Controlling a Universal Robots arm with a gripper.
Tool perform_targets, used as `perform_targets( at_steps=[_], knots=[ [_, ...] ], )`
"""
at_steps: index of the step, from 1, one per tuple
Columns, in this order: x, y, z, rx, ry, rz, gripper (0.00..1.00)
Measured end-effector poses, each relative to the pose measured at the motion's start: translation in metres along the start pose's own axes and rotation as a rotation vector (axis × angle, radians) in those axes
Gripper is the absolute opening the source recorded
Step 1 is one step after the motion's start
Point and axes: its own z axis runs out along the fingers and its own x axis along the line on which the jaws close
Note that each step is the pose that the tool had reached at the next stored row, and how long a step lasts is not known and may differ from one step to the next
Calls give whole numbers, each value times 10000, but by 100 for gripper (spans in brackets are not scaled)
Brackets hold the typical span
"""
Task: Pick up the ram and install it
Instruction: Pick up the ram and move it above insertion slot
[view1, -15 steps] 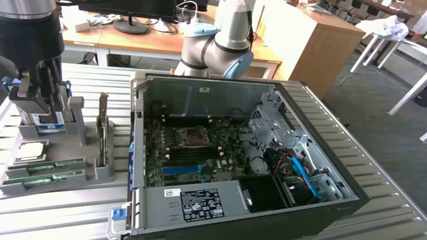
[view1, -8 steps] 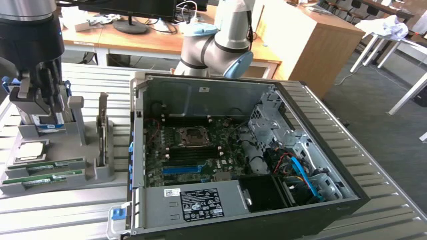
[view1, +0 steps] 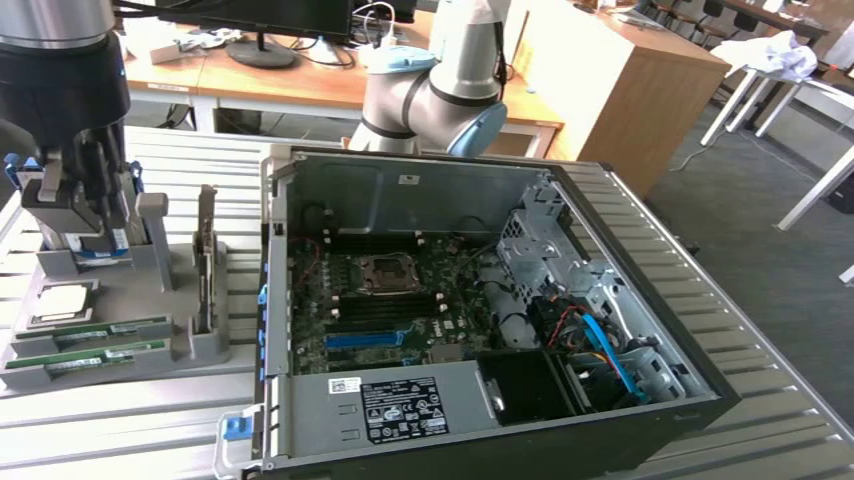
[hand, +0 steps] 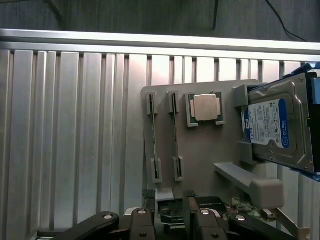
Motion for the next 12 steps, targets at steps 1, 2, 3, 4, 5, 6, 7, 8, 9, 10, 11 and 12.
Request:
perform_targets(
  at_steps=[1,2,3,4,5,6,7,8,9,10,11,12],
  knots=[
    [0,0,6,-1,3,0,36],
    [0,0,11,-1,5,0,36],
    [0,0,17,-1,7,0,36],
    [1,-1,23,0,10,0,36],
    [1,-1,29,-1,12,0,36],
    [1,-1,35,-1,16,0,36],
    [1,-1,42,-1,19,0,36],
    [1,-2,48,0,22,1,36],
    [1,-2,54,-1,26,1,36],
    [1,-2,61,-1,29,1,36],
    [2,-2,67,0,31,1,36],
    [2,-2,74,-1,34,1,36]
  ],
)
